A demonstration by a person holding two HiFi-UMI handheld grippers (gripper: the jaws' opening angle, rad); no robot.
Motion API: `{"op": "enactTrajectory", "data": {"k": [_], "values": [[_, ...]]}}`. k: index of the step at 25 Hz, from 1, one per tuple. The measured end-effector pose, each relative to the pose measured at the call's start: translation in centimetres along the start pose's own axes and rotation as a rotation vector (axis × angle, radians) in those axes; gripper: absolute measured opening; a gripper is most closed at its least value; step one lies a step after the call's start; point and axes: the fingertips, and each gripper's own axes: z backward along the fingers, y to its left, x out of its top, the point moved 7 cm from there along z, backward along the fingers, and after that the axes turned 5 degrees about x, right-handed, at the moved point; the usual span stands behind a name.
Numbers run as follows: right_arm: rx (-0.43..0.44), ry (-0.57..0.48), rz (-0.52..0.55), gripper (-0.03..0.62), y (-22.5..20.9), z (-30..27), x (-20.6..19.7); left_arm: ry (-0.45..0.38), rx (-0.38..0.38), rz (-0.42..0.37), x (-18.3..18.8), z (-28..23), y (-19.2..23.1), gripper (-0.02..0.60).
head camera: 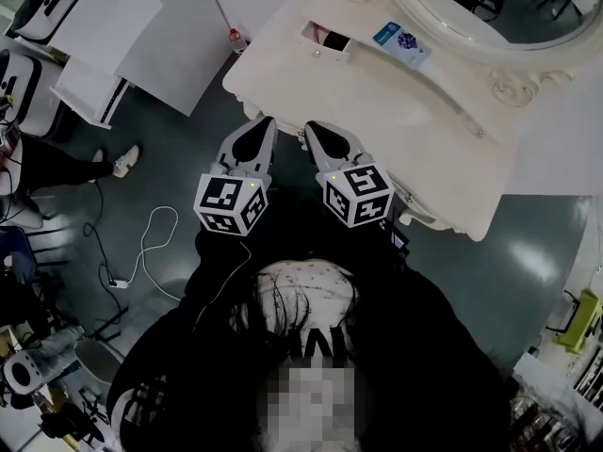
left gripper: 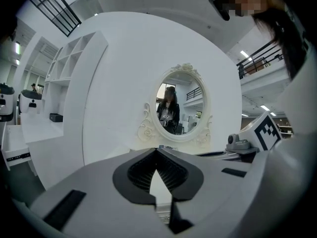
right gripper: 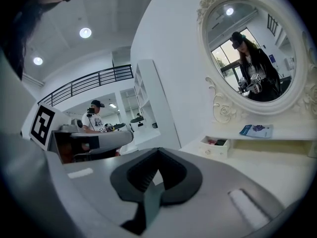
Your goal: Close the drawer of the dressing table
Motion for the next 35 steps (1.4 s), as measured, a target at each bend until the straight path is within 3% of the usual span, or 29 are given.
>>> {"op": "enactTrajectory", "data": {"k": [14,27,35], "values": [[-0.137,-0.023,-0.046,0.008,-4.8,-3.1,1.5,0.037,-0.121,-0.037,1.5,-7.3,2.6,0.0],[-0.286,0.02,-0.098,0.008,-10.2,-9.8,2.7,0.106,-0.277,-0.055,3.5,-16.9,7.2,0.0],[-0.37,0.096,-0.115,0.008,-12.6,-13.2,1.0,0.115,-0.338,-0.072,4.7,-20.8,10.0,0.0]]}}
